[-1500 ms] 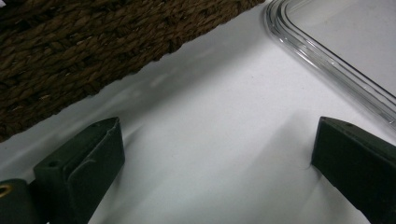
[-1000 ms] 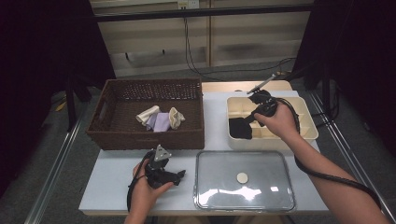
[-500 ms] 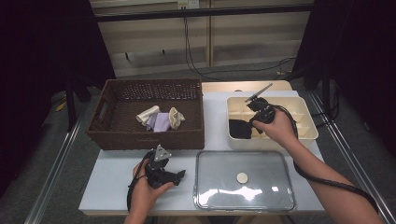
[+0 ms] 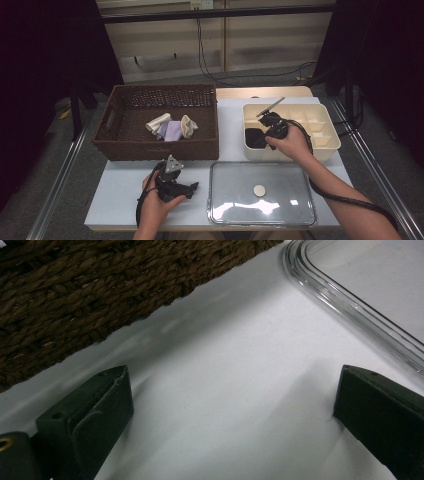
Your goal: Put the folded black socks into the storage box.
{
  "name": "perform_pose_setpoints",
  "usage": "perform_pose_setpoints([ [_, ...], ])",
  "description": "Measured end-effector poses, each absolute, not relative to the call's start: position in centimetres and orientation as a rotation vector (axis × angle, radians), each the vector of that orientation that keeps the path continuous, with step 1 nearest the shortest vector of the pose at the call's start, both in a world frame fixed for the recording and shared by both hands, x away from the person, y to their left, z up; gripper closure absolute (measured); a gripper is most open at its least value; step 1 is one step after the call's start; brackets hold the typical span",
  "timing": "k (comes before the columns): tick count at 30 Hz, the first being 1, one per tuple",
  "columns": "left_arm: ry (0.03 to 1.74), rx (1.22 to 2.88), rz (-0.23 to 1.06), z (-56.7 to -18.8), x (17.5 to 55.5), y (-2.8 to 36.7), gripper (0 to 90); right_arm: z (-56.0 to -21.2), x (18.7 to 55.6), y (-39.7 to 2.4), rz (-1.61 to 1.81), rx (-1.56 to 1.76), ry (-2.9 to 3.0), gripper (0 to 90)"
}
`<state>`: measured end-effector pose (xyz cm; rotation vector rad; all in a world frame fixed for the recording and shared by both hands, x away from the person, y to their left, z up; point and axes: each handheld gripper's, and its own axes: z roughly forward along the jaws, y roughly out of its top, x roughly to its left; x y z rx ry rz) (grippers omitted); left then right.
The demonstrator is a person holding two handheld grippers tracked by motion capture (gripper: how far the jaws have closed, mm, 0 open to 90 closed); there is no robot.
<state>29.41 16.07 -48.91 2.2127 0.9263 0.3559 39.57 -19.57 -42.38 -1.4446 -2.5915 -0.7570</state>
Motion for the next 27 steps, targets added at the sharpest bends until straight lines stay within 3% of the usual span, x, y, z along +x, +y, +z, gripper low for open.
perform_pose_setpoints([
  [27, 0.927, 2.212, 0.355, -48.9, 29.4, 16.1, 2.1, -43.8, 40.7, -18.5, -0.613, -1.349, -2.632, 90.0],
])
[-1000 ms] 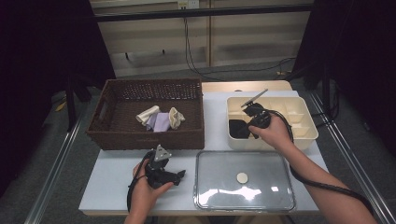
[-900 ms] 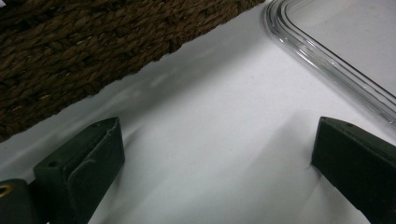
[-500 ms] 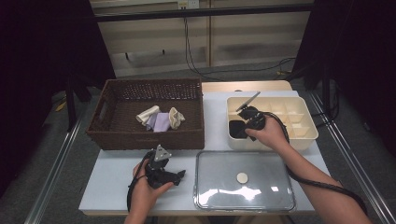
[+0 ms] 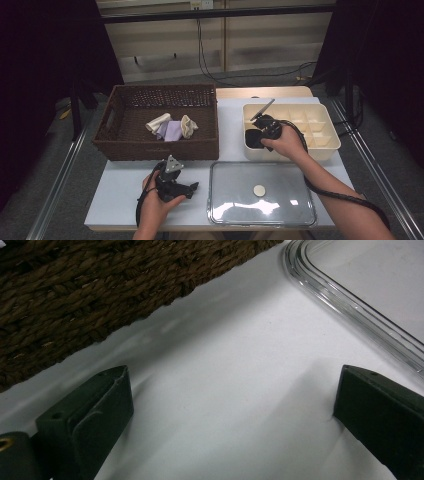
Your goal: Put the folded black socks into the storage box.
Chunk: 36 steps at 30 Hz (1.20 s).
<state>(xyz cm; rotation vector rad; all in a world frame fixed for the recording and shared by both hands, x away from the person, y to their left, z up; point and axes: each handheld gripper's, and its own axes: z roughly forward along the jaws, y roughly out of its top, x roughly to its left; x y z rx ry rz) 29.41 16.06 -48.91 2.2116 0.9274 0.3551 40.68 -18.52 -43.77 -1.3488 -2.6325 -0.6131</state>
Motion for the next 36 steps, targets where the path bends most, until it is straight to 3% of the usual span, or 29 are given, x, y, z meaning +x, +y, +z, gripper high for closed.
perform_pose_setpoints([
  [14, 0.927, 2.212, 0.355, -48.9, 29.4, 16.1, 2.1, -42.9, 40.1, -19.2, -0.688, -1.346, -2.616, 88.8],
  [36, 0.927, 2.212, 0.355, -48.9, 29.4, 16.1, 2.1, -40.2, 38.9, -20.9, -0.787, -1.384, -2.609, 66.8],
])
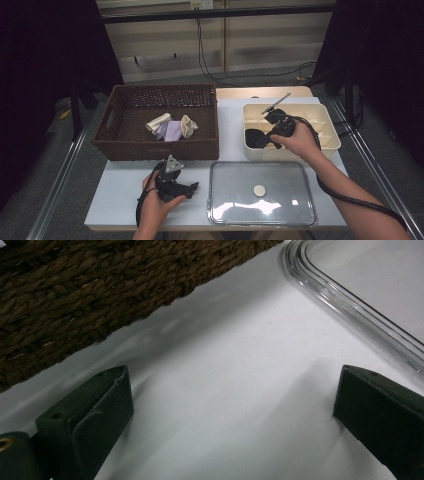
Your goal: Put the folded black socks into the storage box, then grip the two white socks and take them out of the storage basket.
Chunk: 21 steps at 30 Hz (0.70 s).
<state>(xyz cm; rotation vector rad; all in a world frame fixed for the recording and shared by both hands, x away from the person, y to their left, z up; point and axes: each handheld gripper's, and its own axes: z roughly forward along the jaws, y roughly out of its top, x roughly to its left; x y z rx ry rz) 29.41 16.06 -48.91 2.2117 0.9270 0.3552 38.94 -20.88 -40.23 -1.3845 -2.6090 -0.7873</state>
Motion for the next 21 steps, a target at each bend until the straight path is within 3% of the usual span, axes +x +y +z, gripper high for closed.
perform_pose_setpoints([
  [21, 0.928, 2.211, 0.355, -48.9, 29.4, 16.1, 2.1, -38.5, 37.6, -21.1, -0.879, -1.353, -2.671, 31.1],
])
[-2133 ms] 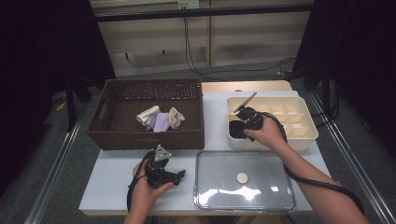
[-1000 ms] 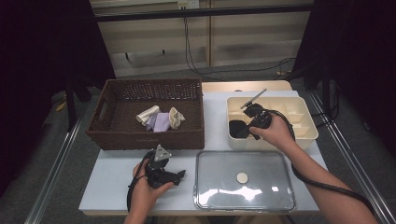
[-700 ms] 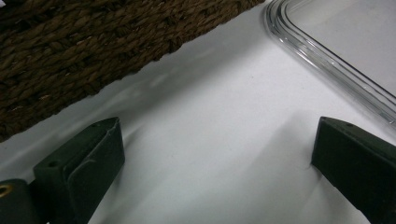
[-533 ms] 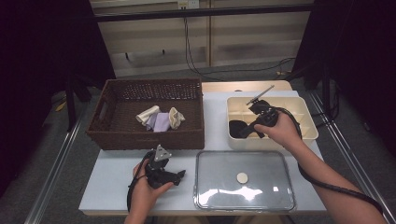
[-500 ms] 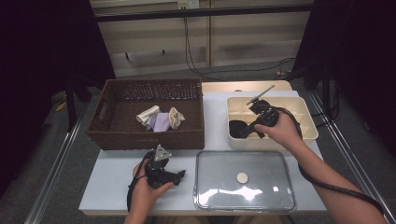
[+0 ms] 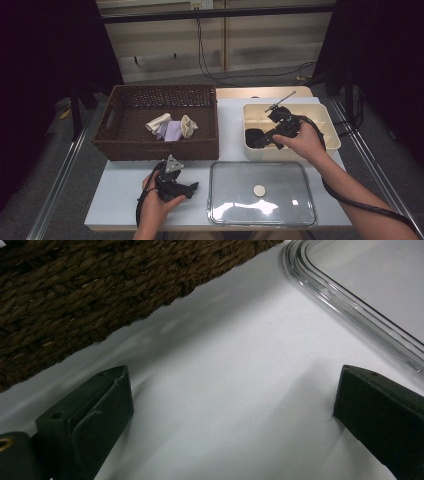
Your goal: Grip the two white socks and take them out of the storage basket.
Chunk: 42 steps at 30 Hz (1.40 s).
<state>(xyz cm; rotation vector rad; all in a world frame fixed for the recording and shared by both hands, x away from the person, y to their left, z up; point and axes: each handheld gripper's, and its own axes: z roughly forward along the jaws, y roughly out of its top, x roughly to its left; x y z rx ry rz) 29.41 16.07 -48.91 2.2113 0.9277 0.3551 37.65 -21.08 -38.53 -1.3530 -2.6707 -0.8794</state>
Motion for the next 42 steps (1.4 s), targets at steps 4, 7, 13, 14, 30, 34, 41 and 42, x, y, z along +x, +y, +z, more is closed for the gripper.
perform_pose_setpoints([
  [4, 0.928, 2.211, 0.355, -48.9, 29.4, 16.1, 2.1, -38.2, 37.0, -20.7, -0.899, -1.324, -2.678, 27.5],
  [7, 0.926, 2.212, 0.355, -48.9, 29.4, 16.1, 2.1, -38.3, 36.5, -20.3, -0.921, -1.284, -2.690, 25.5],
  [13, 0.927, 2.211, 0.356, -48.9, 29.4, 16.1, 2.1, -38.3, 35.4, -19.0, -0.927, -1.204, -2.723, 22.7],
  [14, 0.927, 2.211, 0.356, -48.9, 29.4, 16.1, 2.1, -38.3, 35.3, -18.8, -0.927, -1.196, -2.727, 21.5],
  [30, 0.927, 2.213, 0.355, -48.9, 29.4, 16.1, 2.1, -39.7, 32.8, -15.9, -1.013, -1.027, -2.752, 12.4],
  [34, 0.927, 2.214, 0.356, -48.9, 29.4, 16.1, 2.0, -40.6, 32.3, -15.2, -1.008, -0.990, -2.760, 12.2],
  [41, 0.927, 2.213, 0.356, -48.9, 29.4, 16.1, 2.1, -42.1, 31.8, -14.3, -1.023, -0.966, -2.741, 11.6],
  [42, 0.926, 2.212, 0.356, -48.9, 29.4, 16.1, 2.1, -42.4, 31.7, -14.2, -1.022, -0.967, -2.741, 11.4],
])
